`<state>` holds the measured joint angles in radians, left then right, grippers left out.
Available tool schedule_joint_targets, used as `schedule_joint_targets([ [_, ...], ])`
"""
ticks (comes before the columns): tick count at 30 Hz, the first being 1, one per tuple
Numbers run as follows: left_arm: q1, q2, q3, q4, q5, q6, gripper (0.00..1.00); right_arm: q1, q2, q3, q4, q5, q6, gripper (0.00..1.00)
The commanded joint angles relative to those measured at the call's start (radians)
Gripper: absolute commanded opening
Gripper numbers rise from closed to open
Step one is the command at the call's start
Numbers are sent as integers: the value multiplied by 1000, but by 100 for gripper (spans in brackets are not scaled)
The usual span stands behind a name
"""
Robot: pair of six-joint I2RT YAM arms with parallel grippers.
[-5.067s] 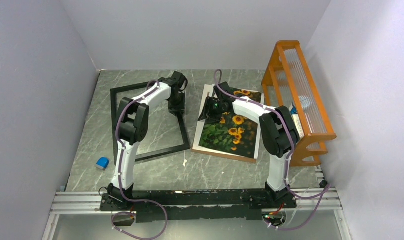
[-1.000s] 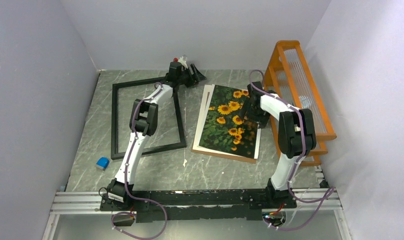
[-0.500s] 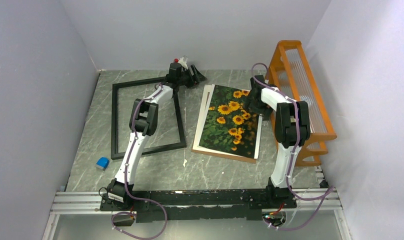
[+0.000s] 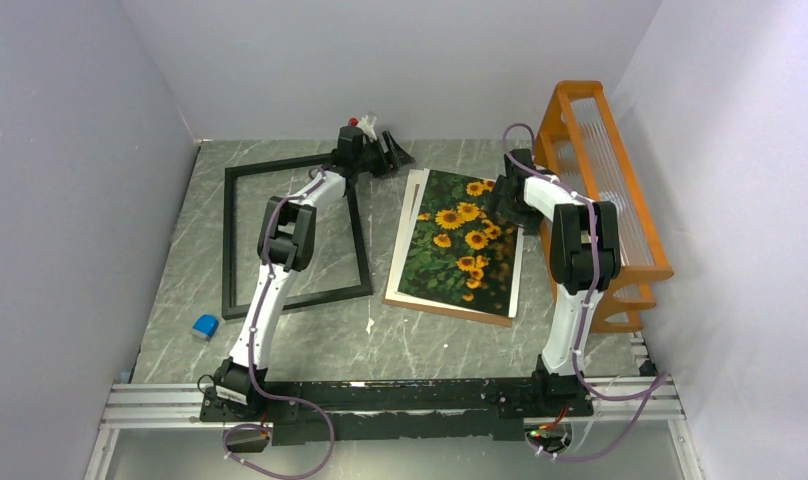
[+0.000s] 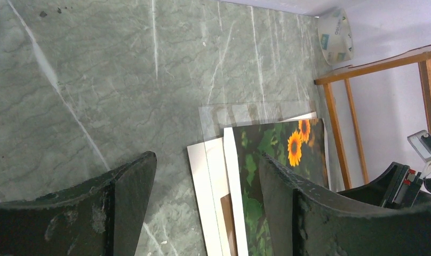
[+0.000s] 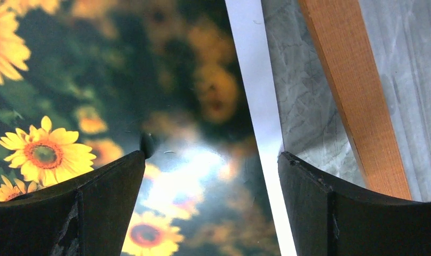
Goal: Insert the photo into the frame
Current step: Move the photo frame item to the center of the board.
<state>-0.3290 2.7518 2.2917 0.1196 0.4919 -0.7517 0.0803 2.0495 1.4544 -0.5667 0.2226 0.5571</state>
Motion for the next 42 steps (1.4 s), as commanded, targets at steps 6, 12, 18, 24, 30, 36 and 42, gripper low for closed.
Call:
schedule_joint_targets([
  [6,2,-41,-46,-72,17,32,78,80,44,-21,12,-20,-67,99],
  [12,16,-38,-44,-63,46,30,79,100,5,-33,37,-140,-85,99],
  [18,15,9,-5,32,129,-18,79,112,7,-9,13,-142,-101,98],
  [24,-1,95,87,126,117,-68,80,165,17,-33,-14,-180,-89,91],
  [30,-23,140,136,177,87,-69,85,216,30,-46,-46,-167,-76,87],
  [36,-35,180,127,292,133,-81,93,237,-4,-81,-54,-172,-66,87],
  [42,-55,180,141,213,188,-27,91,242,-41,-108,-58,-159,-62,86],
])
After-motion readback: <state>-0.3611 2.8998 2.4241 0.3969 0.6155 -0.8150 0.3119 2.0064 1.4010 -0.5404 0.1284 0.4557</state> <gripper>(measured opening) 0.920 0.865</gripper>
